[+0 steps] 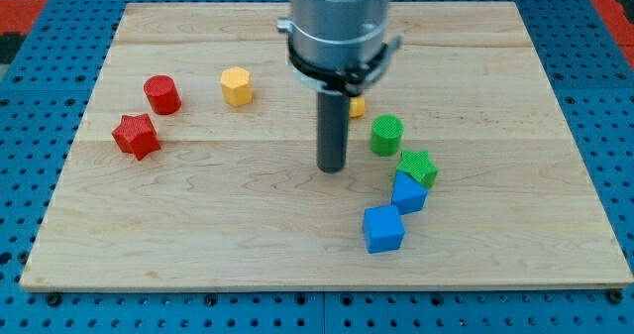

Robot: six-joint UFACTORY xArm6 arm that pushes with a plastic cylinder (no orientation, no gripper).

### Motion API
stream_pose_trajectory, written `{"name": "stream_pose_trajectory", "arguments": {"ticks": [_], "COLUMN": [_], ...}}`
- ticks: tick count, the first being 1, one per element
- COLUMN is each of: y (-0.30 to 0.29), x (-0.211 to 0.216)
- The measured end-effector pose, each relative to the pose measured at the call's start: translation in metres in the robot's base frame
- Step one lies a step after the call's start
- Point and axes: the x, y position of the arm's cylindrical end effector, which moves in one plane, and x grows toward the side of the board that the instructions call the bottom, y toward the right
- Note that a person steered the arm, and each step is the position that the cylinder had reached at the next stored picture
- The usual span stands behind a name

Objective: Slightly move the yellow heart horizontally right to the yellow hexagon

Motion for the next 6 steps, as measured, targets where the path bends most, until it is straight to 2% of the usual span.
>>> {"name": "stream_pose_trajectory", "arguments": {"ticks": [1, 2, 3, 4, 6], "y": [0.040, 0.067, 0.067, 0.056, 0.026], "x": [-0.034, -0.036, -0.031, -0.057, -0.050]}}
